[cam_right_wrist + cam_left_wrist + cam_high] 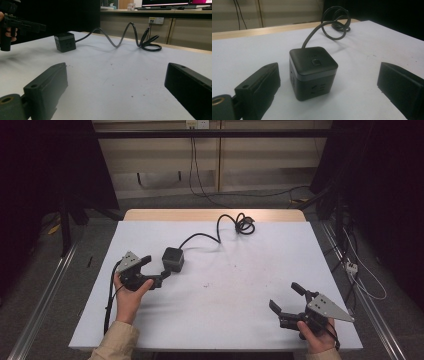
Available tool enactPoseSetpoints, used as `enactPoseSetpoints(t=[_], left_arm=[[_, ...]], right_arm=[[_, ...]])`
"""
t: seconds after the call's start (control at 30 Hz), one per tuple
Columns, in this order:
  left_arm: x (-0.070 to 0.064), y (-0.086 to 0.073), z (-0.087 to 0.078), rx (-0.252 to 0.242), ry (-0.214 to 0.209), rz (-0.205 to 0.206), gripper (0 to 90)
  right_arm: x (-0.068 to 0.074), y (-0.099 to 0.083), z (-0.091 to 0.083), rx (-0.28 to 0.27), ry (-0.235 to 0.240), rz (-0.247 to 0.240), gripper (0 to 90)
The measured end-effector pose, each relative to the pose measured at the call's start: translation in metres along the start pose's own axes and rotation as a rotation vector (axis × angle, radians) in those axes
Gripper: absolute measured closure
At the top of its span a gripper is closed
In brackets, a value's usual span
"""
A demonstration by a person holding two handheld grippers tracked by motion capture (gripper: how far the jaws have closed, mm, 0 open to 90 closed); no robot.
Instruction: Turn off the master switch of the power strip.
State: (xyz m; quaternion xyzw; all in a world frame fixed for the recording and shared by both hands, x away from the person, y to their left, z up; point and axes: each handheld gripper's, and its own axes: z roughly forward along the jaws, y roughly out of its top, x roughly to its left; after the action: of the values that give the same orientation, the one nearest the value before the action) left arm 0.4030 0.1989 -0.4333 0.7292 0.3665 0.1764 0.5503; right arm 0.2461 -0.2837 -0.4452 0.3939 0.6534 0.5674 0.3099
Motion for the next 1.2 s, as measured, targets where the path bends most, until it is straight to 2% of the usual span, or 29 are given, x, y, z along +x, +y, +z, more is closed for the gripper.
enactPoseSetpoints(t=[0.4, 0.93, 1.2], left_arm=[[0.001, 0.004, 0.006, -0.004, -0.001, 0.001, 5.1], [0.0, 0.008, 0.014, 0.014, -0.004, 0.016, 6.3], [0.001, 0.009, 0.015, 0.009, 0.003, 0.007, 7.1]], right_arm=[[0.0, 0.0, 0.0, -0.002, 0.002, 0.001, 4.2], [0.0, 0.0, 0.0, -0.003, 0.001, 0.0, 4.2], [0.0, 0.0, 0.0, -0.003, 0.002, 0.001, 4.3]])
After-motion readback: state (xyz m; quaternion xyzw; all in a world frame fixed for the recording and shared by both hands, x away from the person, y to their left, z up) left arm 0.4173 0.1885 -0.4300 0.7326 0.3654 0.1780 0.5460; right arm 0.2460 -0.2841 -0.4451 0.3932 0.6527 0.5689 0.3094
